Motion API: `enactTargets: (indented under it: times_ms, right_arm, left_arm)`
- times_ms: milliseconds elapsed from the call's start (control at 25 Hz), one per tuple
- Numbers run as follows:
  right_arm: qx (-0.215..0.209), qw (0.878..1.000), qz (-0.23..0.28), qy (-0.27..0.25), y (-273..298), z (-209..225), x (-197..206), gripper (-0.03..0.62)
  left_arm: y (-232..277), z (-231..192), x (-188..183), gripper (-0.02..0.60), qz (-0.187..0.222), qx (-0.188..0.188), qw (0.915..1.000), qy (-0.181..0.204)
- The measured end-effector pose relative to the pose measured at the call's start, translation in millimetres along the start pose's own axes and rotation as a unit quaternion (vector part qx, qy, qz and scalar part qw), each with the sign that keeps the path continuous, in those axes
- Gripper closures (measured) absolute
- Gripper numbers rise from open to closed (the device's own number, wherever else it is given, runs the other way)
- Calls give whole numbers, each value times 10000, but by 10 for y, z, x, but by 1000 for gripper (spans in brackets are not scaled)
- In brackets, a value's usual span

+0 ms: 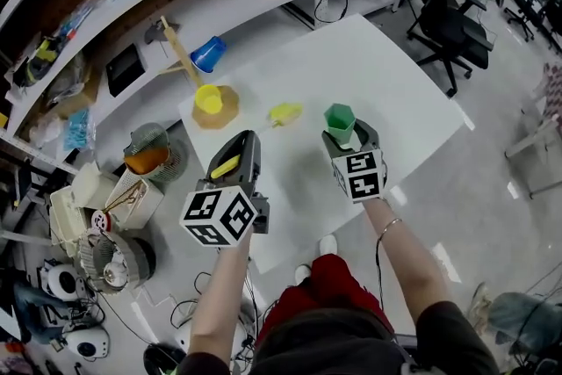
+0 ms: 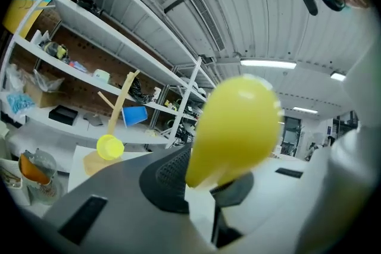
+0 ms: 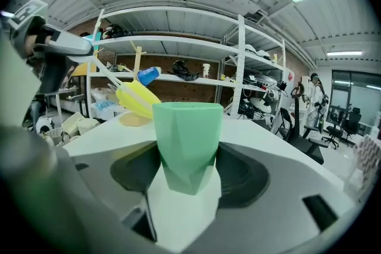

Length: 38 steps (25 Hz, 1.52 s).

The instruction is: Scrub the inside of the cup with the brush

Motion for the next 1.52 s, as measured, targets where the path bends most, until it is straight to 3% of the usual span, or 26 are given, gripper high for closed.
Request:
enactTargets:
  times_ms: [320,1080,1520]
  right_arm:
    - [-212,9992,240,235,417,311,-121,293]
    - [-351,9986,357,145,1388,565,-124,293]
    - [-267,9990,-352,78,1671,645,-92,293]
  left_arm:
    - [591,145,29,543,-175,-65,9987,479]
    - [1392,-40,171,543,-307,-306,9982,421]
    - [1582,-130,203,543,-360,-407,9979,353]
Point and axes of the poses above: the fingertips, and each gripper's own axes: y forward along the fingers, z to its right, x out of its underside, the point moved 3 cm from there along -y, backward along the fingers, and after that the axes turned 13 degrees about y, right-handed, at the moved point
